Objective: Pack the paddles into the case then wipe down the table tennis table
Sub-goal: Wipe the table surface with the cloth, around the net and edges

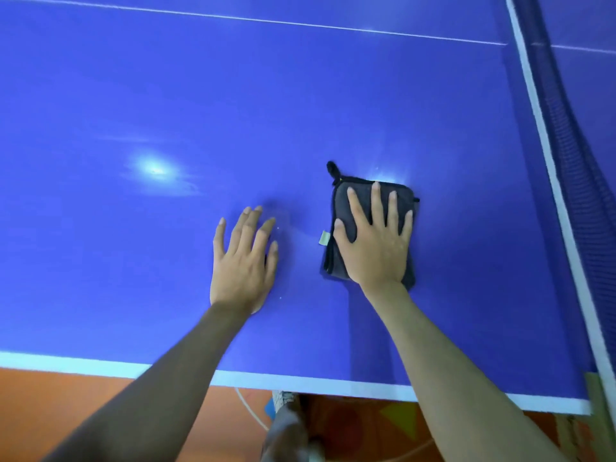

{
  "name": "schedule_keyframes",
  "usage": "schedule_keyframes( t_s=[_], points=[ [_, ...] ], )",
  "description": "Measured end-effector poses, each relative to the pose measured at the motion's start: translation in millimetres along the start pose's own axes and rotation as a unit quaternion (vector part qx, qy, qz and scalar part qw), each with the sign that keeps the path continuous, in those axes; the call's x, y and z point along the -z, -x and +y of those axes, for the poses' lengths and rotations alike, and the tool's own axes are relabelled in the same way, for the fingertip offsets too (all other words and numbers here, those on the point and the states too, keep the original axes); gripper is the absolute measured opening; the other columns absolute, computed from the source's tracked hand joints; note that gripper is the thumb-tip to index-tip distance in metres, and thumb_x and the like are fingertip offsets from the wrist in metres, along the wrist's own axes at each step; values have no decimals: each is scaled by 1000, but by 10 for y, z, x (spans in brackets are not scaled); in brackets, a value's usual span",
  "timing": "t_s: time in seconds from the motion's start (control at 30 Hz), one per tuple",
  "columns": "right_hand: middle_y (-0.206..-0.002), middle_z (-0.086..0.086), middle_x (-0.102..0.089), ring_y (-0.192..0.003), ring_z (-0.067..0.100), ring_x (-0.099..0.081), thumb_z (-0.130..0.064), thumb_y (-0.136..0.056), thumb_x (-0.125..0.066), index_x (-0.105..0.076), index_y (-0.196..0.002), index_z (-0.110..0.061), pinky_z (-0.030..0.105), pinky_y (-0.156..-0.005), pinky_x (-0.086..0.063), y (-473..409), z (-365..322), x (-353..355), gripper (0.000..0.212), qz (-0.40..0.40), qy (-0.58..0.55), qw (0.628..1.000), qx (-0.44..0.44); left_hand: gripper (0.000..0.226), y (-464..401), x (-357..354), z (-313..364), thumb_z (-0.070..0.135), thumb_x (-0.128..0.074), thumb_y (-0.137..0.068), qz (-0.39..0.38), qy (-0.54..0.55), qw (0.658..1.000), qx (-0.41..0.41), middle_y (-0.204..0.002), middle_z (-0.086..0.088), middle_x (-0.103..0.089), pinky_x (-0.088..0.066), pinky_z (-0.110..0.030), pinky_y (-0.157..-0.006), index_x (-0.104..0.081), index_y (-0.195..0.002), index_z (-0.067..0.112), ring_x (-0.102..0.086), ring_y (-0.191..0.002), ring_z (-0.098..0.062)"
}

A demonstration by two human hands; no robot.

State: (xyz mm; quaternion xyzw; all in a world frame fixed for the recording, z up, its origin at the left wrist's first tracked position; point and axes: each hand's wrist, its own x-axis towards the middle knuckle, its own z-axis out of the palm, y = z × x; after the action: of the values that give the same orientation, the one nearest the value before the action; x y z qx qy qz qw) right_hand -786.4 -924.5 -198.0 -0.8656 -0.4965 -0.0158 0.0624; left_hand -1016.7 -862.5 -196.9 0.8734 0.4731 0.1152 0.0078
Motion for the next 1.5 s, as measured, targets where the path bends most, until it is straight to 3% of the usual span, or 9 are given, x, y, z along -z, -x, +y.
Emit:
schedule_keyframes(
  t_s=[0.2,0.4,0.53,0.73,0.93,1.1,1.3,1.5],
  points=[
    [-173,4,-25,-158,36,-22,-61,-101,-30,-34,-161,-40,63,-126,-15,-1103,-151,-98,64,8,-26,1000,6,45,-28,-31,-15,33,-35,-108,-5,-16,1000,10,-163,-8,-38,-23,-60,-122,-48,-147,14,-33,-153,-26],
    [-174,4,-21,-159,40,-17,-63,-102,-24,-30,-163,-41,65,-126,-13,-1353,-197,-150,65,0,-31,999,6,46,-44,-57,-31,35,-33,-109,-3,-22,1000,4,-163,-7,-38,-23,-60,-122,-50,-147,15,-33,-153,-25],
    [-174,3,-20,-159,38,-16,-62,-104,-24,-27,-163,-42,64,-126,-13,-979,-286,-126,63,-12,-17,1000,13,46,-52,-47,-31,36,-34,-109,3,-20,1000,5,-163,-7,-38,-21,-59,-123,-49,-149,16,-32,-154,-25],
    [-169,4,-35,-156,37,-29,-55,-105,-38,-44,-157,-39,62,-124,-20,256,-460,-47,55,30,-40,997,59,48,-32,-20,-10,37,-27,-111,16,-41,999,25,-162,-6,-39,-17,-59,-124,-43,-152,18,-29,-154,-25],
    [-171,4,-28,-158,37,-23,-55,-105,-42,-40,-160,-39,62,-125,-18,1536,-589,123,57,-2,-41,997,62,50,39,76,-8,37,-17,-112,-24,-96,995,30,-162,-8,-37,-18,-63,-123,-28,-159,27,-24,-155,-30],
    [-172,4,-27,-158,35,-25,-55,-106,-43,-39,-160,-38,61,-124,-22,2089,-678,184,57,-12,-37,998,40,50,185,288,-298,40,-21,-111,-13,-53,996,70,-160,-9,-41,-17,-60,-123,-35,-156,23,-29,-153,-29],
    [-173,3,-22,-159,35,-21,-56,-104,-40,-33,-162,-39,60,-125,-16,1778,-816,151,62,-25,-13,999,23,51,328,197,-880,42,-21,-110,-9,-14,997,70,-160,-9,-41,-18,-58,-124,-41,-151,18,-32,-152,-27],
    [-172,3,-26,-158,35,-22,-53,-102,-39,-37,-161,-38,60,-125,-17,718,-1148,-9,60,0,-15,1000,8,47,354,137,-917,38,-24,-111,2,14,997,77,-163,-6,-37,-18,-57,-124,-43,-150,19,-30,-154,-25]
  ],
)
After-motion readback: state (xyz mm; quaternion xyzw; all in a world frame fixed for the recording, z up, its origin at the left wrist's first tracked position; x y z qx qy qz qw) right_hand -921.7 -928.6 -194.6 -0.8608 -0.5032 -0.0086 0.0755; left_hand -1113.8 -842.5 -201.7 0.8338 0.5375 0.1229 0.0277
